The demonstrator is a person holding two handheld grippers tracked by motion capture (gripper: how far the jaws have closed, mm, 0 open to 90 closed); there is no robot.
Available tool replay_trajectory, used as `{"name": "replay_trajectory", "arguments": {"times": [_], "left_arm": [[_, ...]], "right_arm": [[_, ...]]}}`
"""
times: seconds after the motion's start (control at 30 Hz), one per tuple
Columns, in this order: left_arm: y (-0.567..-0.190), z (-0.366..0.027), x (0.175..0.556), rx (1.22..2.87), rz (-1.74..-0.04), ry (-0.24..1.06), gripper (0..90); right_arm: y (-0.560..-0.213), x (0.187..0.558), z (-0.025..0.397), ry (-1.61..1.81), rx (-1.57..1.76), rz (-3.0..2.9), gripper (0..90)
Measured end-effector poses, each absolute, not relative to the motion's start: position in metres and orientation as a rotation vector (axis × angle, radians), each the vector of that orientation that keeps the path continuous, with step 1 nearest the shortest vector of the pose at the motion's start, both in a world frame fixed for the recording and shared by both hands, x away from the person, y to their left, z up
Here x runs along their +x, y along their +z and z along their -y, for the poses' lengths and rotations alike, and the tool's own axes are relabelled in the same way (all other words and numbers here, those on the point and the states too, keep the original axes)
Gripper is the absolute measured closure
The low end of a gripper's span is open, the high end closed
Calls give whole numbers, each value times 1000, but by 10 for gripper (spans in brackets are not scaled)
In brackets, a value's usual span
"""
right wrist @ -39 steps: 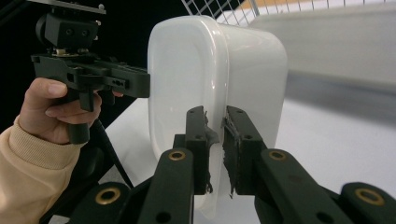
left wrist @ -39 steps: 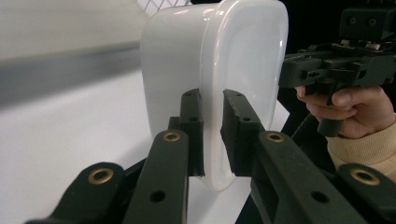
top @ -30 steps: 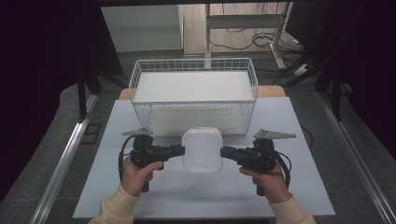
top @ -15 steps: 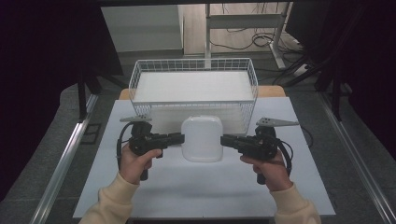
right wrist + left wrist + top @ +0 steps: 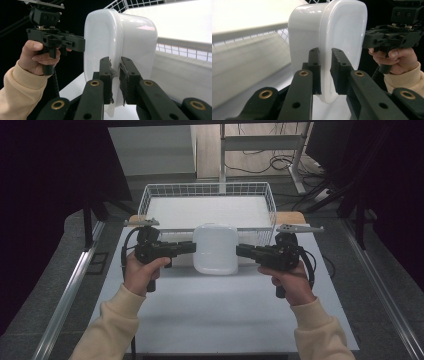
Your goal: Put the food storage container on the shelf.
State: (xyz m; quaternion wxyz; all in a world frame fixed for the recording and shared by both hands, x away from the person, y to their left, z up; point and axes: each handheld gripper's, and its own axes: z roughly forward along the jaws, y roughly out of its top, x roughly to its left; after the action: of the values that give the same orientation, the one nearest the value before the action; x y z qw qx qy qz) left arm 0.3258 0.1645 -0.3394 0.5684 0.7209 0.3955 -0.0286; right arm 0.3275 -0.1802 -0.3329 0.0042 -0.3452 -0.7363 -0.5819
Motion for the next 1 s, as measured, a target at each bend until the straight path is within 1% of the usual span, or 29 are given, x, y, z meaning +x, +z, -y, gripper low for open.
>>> {"name": "replay_trajectory", "arguments": {"times": [0.6, 0.73, 1.0], "left_arm": [[-295, -175, 383, 1685, -938, -60, 793], [-290, -179, 397, 1675, -944, -75, 793], [-288, -183, 421, 1676, -949, -106, 793]], "right_arm": [[-290, 389, 170, -1818, -1091, 2281, 802], [-281, 406, 166, -1813, -1095, 2271, 803], [-277, 426, 164, -1805, -1084, 2264, 801]]}}
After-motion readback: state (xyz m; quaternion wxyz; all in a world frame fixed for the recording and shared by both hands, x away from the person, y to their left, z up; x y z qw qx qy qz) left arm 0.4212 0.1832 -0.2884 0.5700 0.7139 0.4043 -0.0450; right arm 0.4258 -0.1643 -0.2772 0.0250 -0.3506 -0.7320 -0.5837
